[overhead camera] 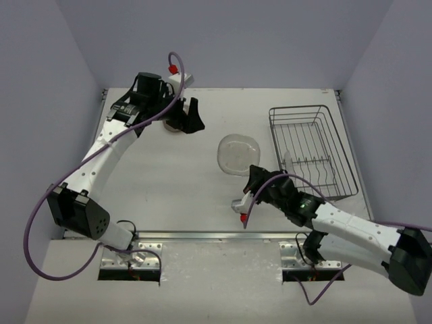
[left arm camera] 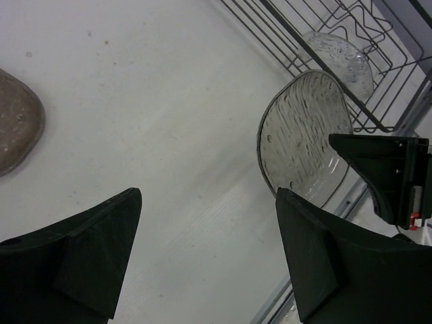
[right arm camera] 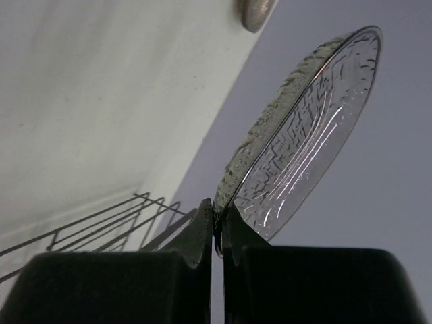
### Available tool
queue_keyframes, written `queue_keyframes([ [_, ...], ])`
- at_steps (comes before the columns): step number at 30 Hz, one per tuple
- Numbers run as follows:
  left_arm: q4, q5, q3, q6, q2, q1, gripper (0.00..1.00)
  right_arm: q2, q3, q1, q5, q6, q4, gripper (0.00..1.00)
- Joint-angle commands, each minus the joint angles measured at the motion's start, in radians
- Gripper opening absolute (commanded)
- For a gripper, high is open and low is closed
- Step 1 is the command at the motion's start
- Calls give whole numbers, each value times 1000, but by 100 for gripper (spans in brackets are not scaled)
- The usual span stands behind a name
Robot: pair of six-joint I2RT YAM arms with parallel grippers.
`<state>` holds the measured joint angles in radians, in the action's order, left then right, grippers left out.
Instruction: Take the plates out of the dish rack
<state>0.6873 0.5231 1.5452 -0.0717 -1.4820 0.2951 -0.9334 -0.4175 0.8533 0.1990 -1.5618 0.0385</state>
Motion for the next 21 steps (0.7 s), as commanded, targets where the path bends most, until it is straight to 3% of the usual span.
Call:
queue_keyframes([
  [1, 26, 87, 5, -1, -9, 13, 78, -91, -2, 83, 182, -223, 457, 0],
  [13, 66, -7, 5, -7, -62, 74, 64, -244, -103, 160, 368, -196, 476, 0],
  [21, 52, -3, 15, 9, -92, 79, 37, -278, -145, 180, 402, -159, 434, 0],
])
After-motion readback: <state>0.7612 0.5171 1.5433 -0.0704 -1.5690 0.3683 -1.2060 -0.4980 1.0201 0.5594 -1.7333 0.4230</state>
